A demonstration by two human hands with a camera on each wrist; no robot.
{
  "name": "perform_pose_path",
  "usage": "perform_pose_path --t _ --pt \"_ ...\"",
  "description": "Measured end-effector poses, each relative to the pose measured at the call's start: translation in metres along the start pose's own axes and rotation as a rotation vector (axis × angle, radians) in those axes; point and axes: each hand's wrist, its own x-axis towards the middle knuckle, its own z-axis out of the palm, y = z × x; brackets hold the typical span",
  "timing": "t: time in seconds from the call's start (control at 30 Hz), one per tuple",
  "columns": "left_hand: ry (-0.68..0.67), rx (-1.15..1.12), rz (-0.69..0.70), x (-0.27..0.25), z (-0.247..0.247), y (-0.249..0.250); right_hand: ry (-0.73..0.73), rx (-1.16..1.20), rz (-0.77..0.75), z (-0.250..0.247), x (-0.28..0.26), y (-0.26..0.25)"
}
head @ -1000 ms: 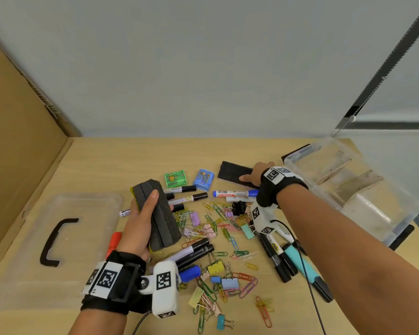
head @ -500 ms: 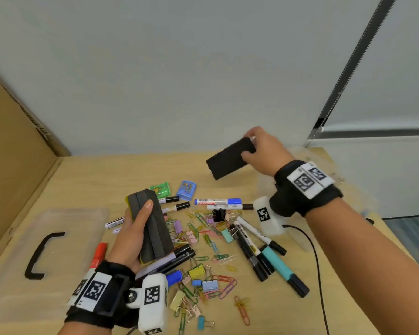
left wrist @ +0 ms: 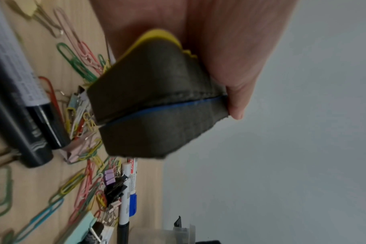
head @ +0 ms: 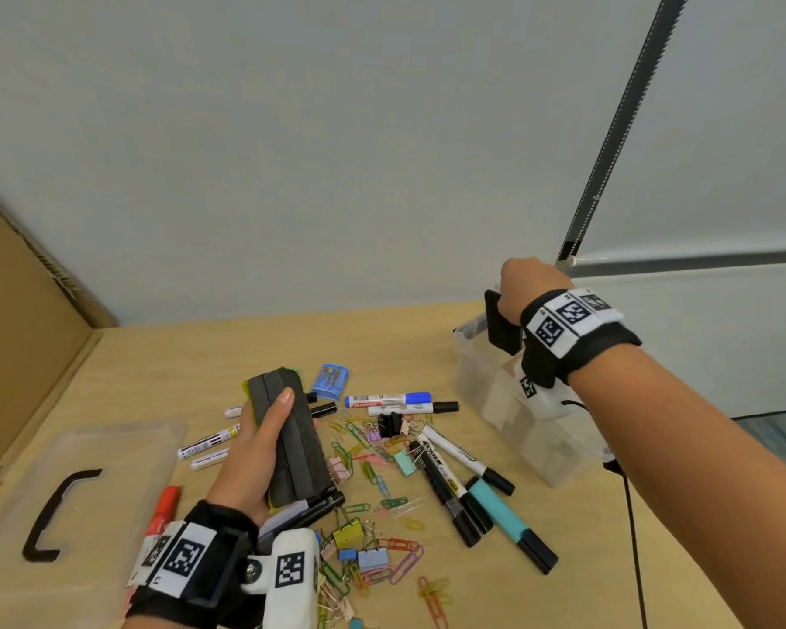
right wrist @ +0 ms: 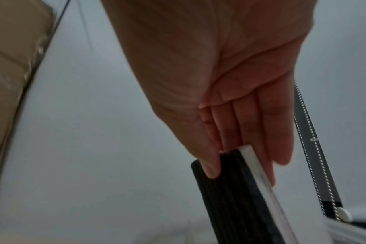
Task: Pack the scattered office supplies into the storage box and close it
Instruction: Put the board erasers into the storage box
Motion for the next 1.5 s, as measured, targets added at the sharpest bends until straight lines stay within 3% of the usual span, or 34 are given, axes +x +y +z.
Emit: perform_pose_path --t 0.23,0.5,0.67,0.73,0.77,0.87,0.93,1.0,1.1,1.17,1.23,1.33,1.5 --pt "0.002 -0.005 -0.009 -0.003 -0.007 -0.003 -0.149 -0.036 0.044 0.025 0.033 -0.006" --pt "-0.016 -0.043 -0.027 -0.008 -0.017 -0.006 -0.413 -0.097 0.069 0.041 0.043 -0.010" --pt "-0.009 -0.049 -0.038 -0.011 -0.022 -0.005 -0.627 -0.154 -0.058 0.105 0.119 0.022" --pt "-0.027 -0.030 -0.033 -0.012 -0.023 -0.004 -0.575 -0.004 -0.054 0.093 0.100 0.018" --pt "-0.039 -0.014 -0.029 -0.014 -0.022 -0.003 -0.521 0.106 -0.044 0.068 0.066 0.006" --pt "-0.091 -0.020 -0.004 -0.021 -0.014 -0.001 -0.276 0.199 -0.059 0.028 0.010 -0.006" --pt "-0.147 -0.046 -0.008 -0.025 -0.004 0.001 -0.134 0.369 -0.170 0.014 -0.017 -0.012" --pt "-0.200 -0.018 0.030 -0.024 0.010 0.002 -0.098 0.555 -0.293 0.009 -0.041 -0.016" --pt "-0.293 0.176 0.178 -0.025 0.044 0.004 -0.370 0.821 -0.376 0.008 -0.069 -0.029" --pt "-0.331 0.267 0.278 -0.027 0.070 0.008 -0.671 0.976 -0.326 0.012 -0.076 -0.032" --pt "-0.325 0.315 0.361 -0.026 0.090 0.009 -0.858 1.134 -0.302 0.013 -0.077 -0.027" --pt "-0.300 0.338 0.418 -0.027 0.111 0.014 -0.931 1.304 -0.287 0.008 -0.067 -0.007" --pt "-0.296 0.358 0.445 -0.029 0.134 0.017 -0.985 1.338 -0.321 0.004 -0.051 0.016"
